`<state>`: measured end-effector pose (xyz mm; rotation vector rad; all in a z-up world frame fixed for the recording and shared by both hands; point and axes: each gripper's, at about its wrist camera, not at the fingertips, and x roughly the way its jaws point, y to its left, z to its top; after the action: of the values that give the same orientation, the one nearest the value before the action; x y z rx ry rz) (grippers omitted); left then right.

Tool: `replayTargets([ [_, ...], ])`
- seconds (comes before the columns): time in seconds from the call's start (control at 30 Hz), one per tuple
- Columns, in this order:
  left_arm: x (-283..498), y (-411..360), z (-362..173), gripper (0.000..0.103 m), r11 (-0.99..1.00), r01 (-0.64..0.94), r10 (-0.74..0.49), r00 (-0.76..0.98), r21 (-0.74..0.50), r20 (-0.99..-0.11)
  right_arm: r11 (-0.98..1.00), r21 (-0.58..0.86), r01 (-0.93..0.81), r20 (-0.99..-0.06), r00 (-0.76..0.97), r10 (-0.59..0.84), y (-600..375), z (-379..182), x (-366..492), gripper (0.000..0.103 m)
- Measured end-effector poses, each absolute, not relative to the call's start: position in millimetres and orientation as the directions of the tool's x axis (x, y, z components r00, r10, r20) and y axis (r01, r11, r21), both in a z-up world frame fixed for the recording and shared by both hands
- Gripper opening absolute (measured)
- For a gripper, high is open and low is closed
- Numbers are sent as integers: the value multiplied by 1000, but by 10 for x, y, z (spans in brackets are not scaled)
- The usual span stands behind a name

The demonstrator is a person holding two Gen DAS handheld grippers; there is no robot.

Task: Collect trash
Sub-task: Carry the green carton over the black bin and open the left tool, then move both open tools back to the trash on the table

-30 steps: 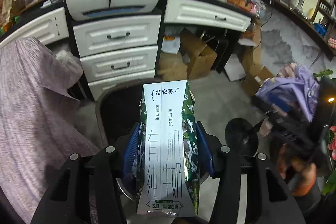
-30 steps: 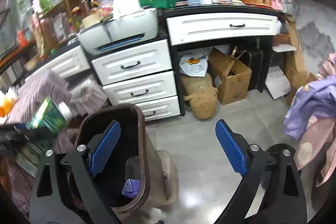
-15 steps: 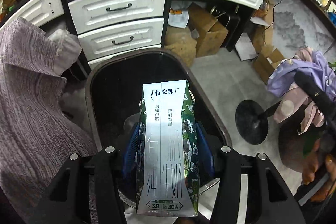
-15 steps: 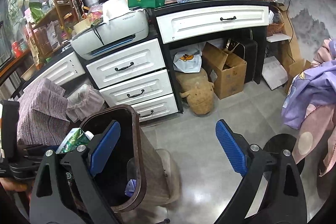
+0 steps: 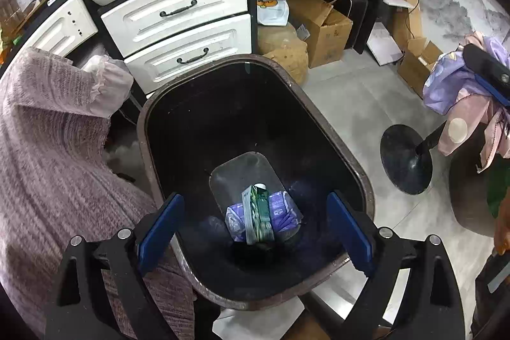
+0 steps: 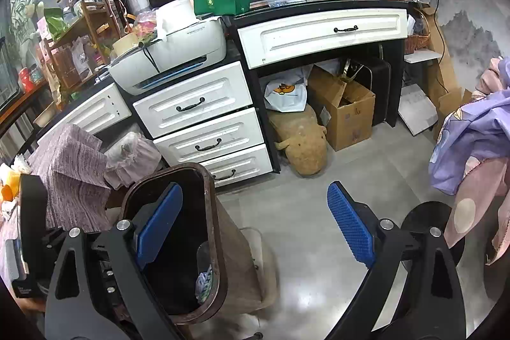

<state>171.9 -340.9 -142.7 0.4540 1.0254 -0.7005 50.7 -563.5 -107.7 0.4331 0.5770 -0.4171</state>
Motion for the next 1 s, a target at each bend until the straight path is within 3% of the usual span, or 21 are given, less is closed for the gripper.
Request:
replayTargets([
  [0.4,1179,-2945,-557,97,705,708,-464,507,43,-727,828,303,472,-576,783,-236,-5588,-960,501,93],
  [0.73,926,-2178,-223,97,787,617,-458,596,11,-659,871,316,376,-540,826,-161,-5316,-735,592,94],
  [1.0,825,-1318,-16,97,881,473,-381,692,-14,-613,952,251,177,-487,873,-34,-4626,-383,775,94],
])
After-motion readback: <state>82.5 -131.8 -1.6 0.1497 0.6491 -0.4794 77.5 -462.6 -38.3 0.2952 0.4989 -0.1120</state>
